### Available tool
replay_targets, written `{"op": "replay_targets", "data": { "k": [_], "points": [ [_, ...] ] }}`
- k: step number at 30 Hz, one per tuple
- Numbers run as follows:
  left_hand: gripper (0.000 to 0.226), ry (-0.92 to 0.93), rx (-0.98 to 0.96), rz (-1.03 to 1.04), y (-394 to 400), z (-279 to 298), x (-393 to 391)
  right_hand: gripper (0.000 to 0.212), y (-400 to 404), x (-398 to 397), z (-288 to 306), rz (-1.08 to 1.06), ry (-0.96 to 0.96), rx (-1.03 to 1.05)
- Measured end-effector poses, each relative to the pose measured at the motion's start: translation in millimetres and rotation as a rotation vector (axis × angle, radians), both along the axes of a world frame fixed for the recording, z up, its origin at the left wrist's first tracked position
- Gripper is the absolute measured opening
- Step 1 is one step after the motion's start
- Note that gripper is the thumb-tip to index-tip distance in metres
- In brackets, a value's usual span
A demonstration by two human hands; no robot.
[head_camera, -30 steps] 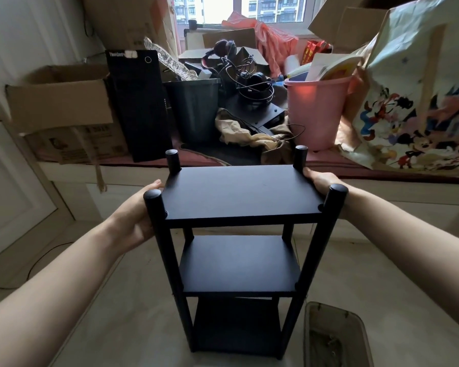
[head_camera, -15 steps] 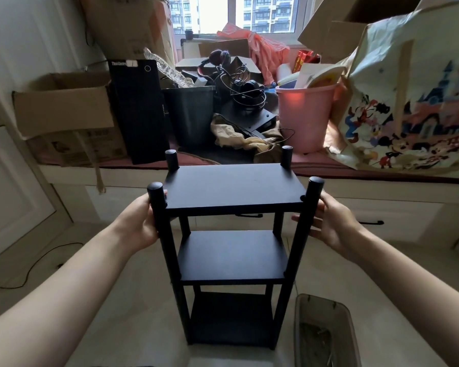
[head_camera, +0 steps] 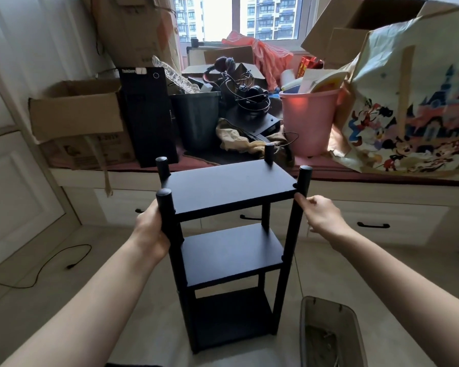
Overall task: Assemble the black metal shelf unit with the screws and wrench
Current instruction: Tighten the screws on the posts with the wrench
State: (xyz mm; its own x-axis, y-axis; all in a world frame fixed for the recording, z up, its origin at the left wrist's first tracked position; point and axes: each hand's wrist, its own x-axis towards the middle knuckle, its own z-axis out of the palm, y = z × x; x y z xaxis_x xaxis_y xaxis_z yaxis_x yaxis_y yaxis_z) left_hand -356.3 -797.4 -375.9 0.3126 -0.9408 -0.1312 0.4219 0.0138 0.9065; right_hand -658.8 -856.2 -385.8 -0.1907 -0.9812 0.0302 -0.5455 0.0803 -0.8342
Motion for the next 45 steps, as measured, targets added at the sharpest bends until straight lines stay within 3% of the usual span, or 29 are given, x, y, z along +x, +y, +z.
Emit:
{"op": "replay_targets", "data": {
  "k": [3, 7, 11, 17, 20, 23, 25, 28, 32, 40, 42, 45],
  "points": [
    [0.028, 0.029, 0.014, 0.102, 5.2, -1.3, -9.6, 0.048, -2.4, 16.7, 3.0, -0.089, -0.170, 0.049],
    [0.031, 0.038, 0.078, 0.256, 9.7, -6.0, -28.0, 0.050, 14.2, 45.8, -7.7, -0.005, -0.421, 0.145],
    [0.033, 0.118, 0.063, 0.283, 22.1, -9.2, -51.8, 0.039, 33.4, 69.5, -8.6, 0.146, -0.596, 0.157],
    [0.017, 0.272, -0.009, 0.077, 54.2, -10.7, -98.7, 0.037, 41.2, 85.3, -3.1, 0.275, -0.706, 0.128],
    [0.018, 0.265, -0.019, 0.001, 62.0, -15.5, -105.4, 0.032, 33.7, 76.1, -1.5, 0.295, -0.792, 0.142],
    [0.014, 0.200, -0.037, -0.111, 64.4, -16.3, -101.9, 0.012, 26.2, 74.8, 1.0, 0.361, -0.821, 0.123],
    [0.021, 0.168, -0.026, -0.196, 62.4, -15.3, -95.9, 0.013, 18.9, 78.7, 0.1, 0.372, -0.837, 0.082],
    [0.030, 0.157, -0.007, -0.296, 53.1, -12.5, -88.7, 0.020, 9.4, 80.8, -0.2, 0.337, -0.826, 0.032],
    [0.012, 0.155, -0.037, -0.409, 42.8, -19.4, -87.1, 0.030, 15.0, 73.6, 2.7, 0.256, -0.702, -0.023],
    [0.050, 0.141, -0.092, -0.471, 40.9, -27.8, -83.9, 0.030, 67.5, 59.3, 2.7, 0.260, -0.162, -0.253],
    [0.057, 0.121, -0.107, -0.474, 40.6, -28.5, -84.2, 0.030, 78.4, 54.7, 3.5, 0.329, -0.158, -0.295],
    [0.060, 0.102, -0.126, -0.475, 39.9, -28.9, -86.0, 0.027, 87.5, 48.6, 10.6, 0.450, -0.300, -0.289]
  ]
}}
